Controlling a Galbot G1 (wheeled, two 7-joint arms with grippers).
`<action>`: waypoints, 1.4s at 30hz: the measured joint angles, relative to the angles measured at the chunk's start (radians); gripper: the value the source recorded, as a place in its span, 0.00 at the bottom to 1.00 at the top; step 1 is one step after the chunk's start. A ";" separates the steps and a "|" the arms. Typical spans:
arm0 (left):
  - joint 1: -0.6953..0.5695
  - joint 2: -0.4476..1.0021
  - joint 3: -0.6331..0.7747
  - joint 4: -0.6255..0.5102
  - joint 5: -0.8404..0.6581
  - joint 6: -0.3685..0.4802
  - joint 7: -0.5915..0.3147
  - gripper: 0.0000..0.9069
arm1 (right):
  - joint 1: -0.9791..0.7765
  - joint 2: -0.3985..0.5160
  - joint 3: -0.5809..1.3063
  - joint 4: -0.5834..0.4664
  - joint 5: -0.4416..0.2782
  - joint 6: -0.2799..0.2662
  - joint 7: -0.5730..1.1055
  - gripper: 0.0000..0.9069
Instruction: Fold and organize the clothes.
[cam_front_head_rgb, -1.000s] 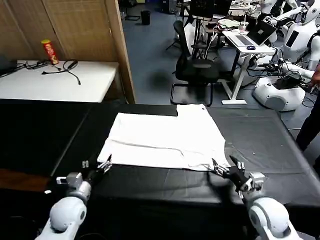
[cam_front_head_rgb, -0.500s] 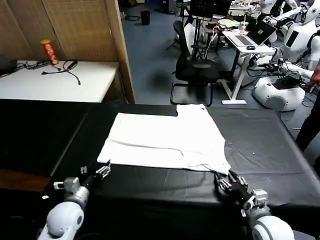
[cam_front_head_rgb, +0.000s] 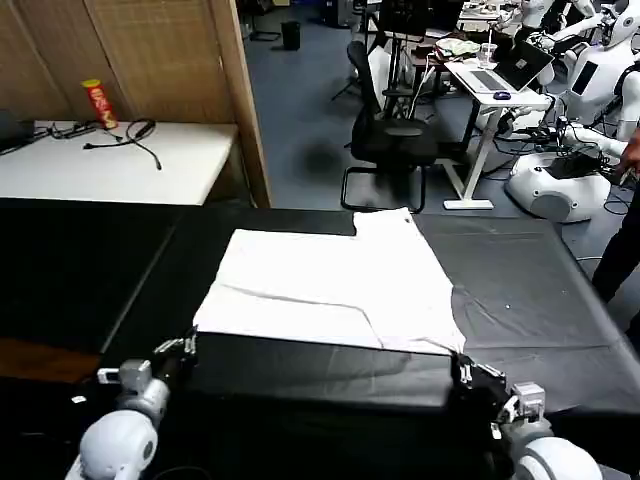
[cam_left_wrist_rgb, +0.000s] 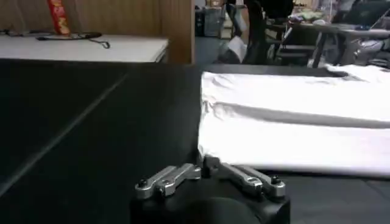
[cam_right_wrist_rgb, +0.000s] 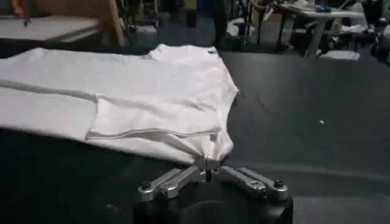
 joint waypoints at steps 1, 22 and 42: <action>0.018 0.002 -0.005 -0.016 0.002 0.005 -0.004 0.00 | -0.014 0.000 0.007 0.011 0.000 -0.005 0.002 0.00; 0.343 -0.018 -0.106 -0.277 0.023 0.102 -0.070 0.97 | -0.232 0.012 0.080 0.232 -0.015 -0.138 0.049 0.97; -0.191 0.090 -0.014 -0.102 -0.249 0.160 -0.087 0.97 | 0.467 -0.084 -0.123 -0.083 0.098 -0.077 0.043 0.97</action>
